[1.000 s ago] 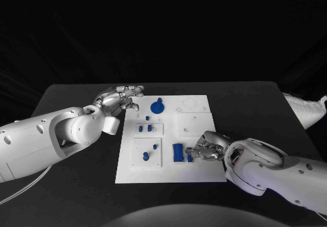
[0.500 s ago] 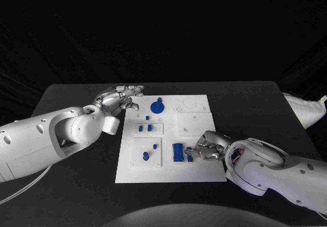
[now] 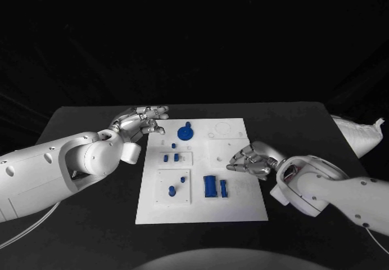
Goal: Assemble the parts on the task board
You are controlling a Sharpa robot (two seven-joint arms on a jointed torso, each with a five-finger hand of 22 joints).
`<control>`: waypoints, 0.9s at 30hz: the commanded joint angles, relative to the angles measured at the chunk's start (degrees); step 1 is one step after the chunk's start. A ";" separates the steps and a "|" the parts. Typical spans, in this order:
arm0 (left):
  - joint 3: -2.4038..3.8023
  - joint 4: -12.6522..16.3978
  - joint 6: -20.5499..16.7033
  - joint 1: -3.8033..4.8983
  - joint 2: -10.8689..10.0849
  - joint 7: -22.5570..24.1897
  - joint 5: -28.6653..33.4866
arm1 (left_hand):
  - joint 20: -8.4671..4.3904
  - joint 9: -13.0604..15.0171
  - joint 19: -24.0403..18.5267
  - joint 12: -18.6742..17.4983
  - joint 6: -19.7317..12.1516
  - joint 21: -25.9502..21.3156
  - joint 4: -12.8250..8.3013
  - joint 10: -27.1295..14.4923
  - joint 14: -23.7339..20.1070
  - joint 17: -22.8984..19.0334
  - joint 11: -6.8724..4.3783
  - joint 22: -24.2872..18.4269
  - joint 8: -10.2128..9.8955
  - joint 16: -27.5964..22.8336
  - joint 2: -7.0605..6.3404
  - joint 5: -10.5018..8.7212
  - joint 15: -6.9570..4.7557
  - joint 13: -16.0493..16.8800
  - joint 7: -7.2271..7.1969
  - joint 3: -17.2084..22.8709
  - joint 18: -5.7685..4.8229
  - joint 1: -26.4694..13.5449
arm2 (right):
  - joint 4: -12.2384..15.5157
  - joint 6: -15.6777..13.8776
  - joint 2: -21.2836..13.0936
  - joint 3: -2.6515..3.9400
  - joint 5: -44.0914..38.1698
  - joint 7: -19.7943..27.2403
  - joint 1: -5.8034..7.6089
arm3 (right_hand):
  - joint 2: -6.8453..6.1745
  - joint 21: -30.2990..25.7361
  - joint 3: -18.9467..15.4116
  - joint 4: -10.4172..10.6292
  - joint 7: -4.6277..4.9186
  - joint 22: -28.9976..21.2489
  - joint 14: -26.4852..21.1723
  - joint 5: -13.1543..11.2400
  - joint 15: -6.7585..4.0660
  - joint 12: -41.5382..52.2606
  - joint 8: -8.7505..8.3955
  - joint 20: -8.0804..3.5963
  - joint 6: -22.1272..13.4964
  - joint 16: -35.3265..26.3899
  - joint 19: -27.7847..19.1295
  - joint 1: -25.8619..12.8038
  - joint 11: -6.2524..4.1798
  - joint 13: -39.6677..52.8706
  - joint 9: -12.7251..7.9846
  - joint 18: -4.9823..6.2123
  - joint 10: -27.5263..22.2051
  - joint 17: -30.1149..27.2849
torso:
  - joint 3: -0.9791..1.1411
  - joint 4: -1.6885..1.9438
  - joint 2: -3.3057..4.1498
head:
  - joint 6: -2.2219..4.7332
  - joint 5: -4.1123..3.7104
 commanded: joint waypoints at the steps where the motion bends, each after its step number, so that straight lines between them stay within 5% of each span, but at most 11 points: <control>1: -0.05 -1.45 0.45 -0.20 0.91 1.26 0.58 | 0.73 -0.06 -4.63 -1.62 -0.78 -3.74 0.33 -1.01 -4.68 -3.81 0.41 -2.12 0.25 -5.91 0.08 -0.06 0.70 -1.34 0.07 -0.48 0.85 -0.38 | -4.00 -2.72 1.12 0.07 22.67 20.22 1.46 | 0.73 -14.76 0.56 -1.95 0.81 -16.65 -4.53 -1.19 1.17 -17.16 -1.38 0.86 -1.66 -15.44 -7.05 3.60 0.92 -10.12 -1.34 3.30 -8.68 -15.20 | -0.46 -0.14 -1.37 | 1.53 -0.58; 3: -0.09 -2.82 0.49 -0.43 1.58 1.52 1.10 | 1.40 -0.10 -8.07 -2.84 -1.01 -6.83 0.55 -1.28 -7.47 -6.73 0.91 -4.09 0.22 -11.43 0.23 -0.05 1.36 -2.47 -0.05 -0.67 0.75 -0.36 | -7.39 -1.64 2.58 0.08 28.99 23.79 2.52 | 1.42 -20.69 1.55 -2.73 1.66 -21.16 -10.02 -2.31 2.05 -22.12 -2.31 1.69 -2.57 -29.83 -9.83 5.63 1.78 -14.61 -2.19 3.54 -11.54 -27.67 | -0.76 -0.44 -2.30 | 2.05 -0.69; 5: -0.12 -4.78 0.56 -0.74 2.63 1.92 1.76 | 2.33 -0.12 -11.08 -4.53 -1.10 -10.30 0.79 -0.63 -8.41 -10.36 1.35 -6.67 0.00 -18.45 0.58 -0.02 1.93 -3.99 -0.09 -0.68 0.78 -0.14 | -11.37 0.26 4.52 0.09 34.76 26.98 3.33 | 1.80 -26.36 2.75 -3.07 2.56 -24.67 -14.31 -3.66 3.54 -28.91 -3.00 2.84 -3.35 -38.15 -12.97 7.21 3.01 -20.92 -3.02 3.37 -15.34 -32.36 | -1.01 -0.56 -3.13 | 2.77 -0.77; 8: -0.14 -7.40 0.64 -1.16 4.03 2.59 2.72 | 3.69 -0.13 -14.49 -7.17 -0.96 -14.53 1.14 0.55 -8.96 -14.18 1.49 -10.06 -0.55 -26.75 0.70 -0.03 3.24 -5.99 -0.10 -0.59 0.77 0.01 | -16.28 2.91 7.30 0.27 39.01 30.08 3.90 | 1.82 -33.99 4.37 -3.38 3.71 -29.65 -17.96 -5.58 5.34 -35.80 -3.16 4.80 -3.60 -47.64 -16.44 8.71 4.73 -29.86 -4.14 3.30 -16.12 -37.91 | -1.12 -0.72 -4.04 | 3.85 -0.98; 10: -0.15 -9.80 0.59 -1.52 5.31 3.24 3.52 | 5.03 -0.12 -16.15 -10.77 -0.41 -18.30 1.35 2.77 -6.72 -17.57 1.76 -13.91 -1.45 -34.69 0.46 -0.09 4.25 -8.45 -0.42 -0.72 1.45 0.32 | -20.55 5.04 9.97 0.63 41.11 32.19 4.16 | 2.02 -39.89 5.76 -3.66 3.63 -33.39 -22.76 -6.47 7.33 -39.37 -3.10 6.46 -3.13 -54.84 -20.14 9.70 5.57 -35.40 -4.91 2.92 -16.61 -42.37 | -1.14 -0.90 -4.63 | 5.60 -0.92; 12: -0.15 -12.20 0.53 -1.82 6.64 3.81 4.01 | 5.82 -0.14 -18.25 -12.17 -0.18 -20.28 1.49 3.27 -7.97 -18.93 2.01 -15.55 -1.85 -38.05 0.63 -0.04 4.77 -9.12 -0.16 -0.74 1.00 0.40 | -24.35 6.69 12.41 0.99 42.74 33.68 4.30 | 2.00 -43.76 6.61 -3.93 3.65 -36.07 -24.53 -6.97 8.46 -41.44 -3.17 7.81 -2.99 -59.35 -21.46 9.97 6.15 -39.66 -5.72 3.00 -16.20 -45.87 | -1.06 -0.98 -5.08 | 6.17 -0.98; 17: -0.12 -18.24 -1.39 -2.44 10.85 5.53 4.83 | 7.63 -0.16 -21.77 -16.91 0.68 -23.94 1.39 4.14 -8.41 -22.33 2.87 -19.55 -3.41 -45.44 0.97 -0.01 6.13 -9.32 -0.37 -1.12 1.33 0.96 | -32.35 9.75 17.26 1.62 45.81 36.09 4.38 | 1.88 -52.93 8.77 -5.95 3.79 -43.57 -22.09 -7.18 9.75 -43.31 -3.13 10.19 -2.57 -69.02 -18.54 8.54 6.97 -54.41 -9.92 3.54 -14.57 -57.07 | -1.14 -0.21 -6.33 | 7.46 -1.30; 23: -0.08 -21.87 -3.58 -2.78 14.08 7.21 5.18 | 8.34 -0.18 -22.64 -20.11 0.82 -24.92 1.15 3.41 -8.25 -24.24 3.67 -21.67 -5.00 -49.37 1.29 0.01 7.01 -9.40 -0.70 -1.84 1.30 1.20 | -37.88 12.16 20.53 2.08 47.69 37.13 4.30 | 2.65 -56.04 9.10 -8.35 3.97 -46.69 -17.79 -7.12 9.44 -43.26 -3.11 9.63 -1.96 -71.12 -14.41 6.75 6.91 -61.56 -12.94 3.77 -13.32 -62.64 | -0.99 0.22 -6.86 | 8.74 -0.69; 24: -0.13 -21.08 -1.58 -2.70 13.41 4.08 3.84 | 3.77 -3.91 -36.35 -21.92 -16.45 -29.15 -2.98 -14.29 -25.04 -26.08 0.45 -26.26 -10.09 -52.52 2.91 -2.44 4.15 -12.93 -3.42 -7.73 -2.12 -21.82 | -36.72 7.68 20.00 1.99 43.83 33.55 4.37 | 2.56 -57.75 6.18 -9.11 0.82 -51.48 -38.05 -9.32 7.69 -46.87 -6.71 6.07 -19.05 -74.86 -33.60 -16.44 4.47 -63.04 -14.86 0.24 -32.24 -64.89 | -1.15 -0.19 -6.36 | 8.06 -0.82; 26: -0.12 -20.84 -1.92 -2.74 13.34 4.17 3.74 | 3.25 -3.91 -38.15 -22.38 -18.27 -29.15 -2.98 -16.40 -26.94 -26.42 0.46 -26.93 -10.09 -53.14 3.34 -2.63 4.11 -12.93 -3.86 -8.61 -2.11 -24.24 | -36.41 7.34 19.92 1.94 44.07 33.67 4.39 | 2.56 -58.10 5.88 -9.11 0.47 -51.48 -40.01 -9.49 7.45 -46.87 -6.71 5.62 -20.71 -74.86 -35.38 -19.54 4.16 -63.54 -15.23 0.23 -34.07 -65.40 | -1.09 -0.22 -6.41 | 8.23 -0.72; 27: -0.09 -20.45 -2.47 -2.79 13.22 4.32 3.57 | 2.73 -3.91 -39.77 -22.63 -20.26 -29.15 -2.98 -18.49 -28.90 -26.67 0.10 -27.49 -10.09 -53.55 7.40 -2.96 3.84 -12.93 -4.17 -9.37 -2.11 -26.97 | -35.91 6.80 19.81 1.85 44.44 33.86 4.43 | 2.56 -58.36 5.58 -9.11 0.11 -51.48 -42.31 -9.80 3.40 -46.87 -6.71 5.18 -22.66 -74.86 -37.61 -22.35 3.88 -63.79 -15.49 0.24 -36.23 -65.73 | -1.01 -0.26 -6.49 | 8.50 -0.56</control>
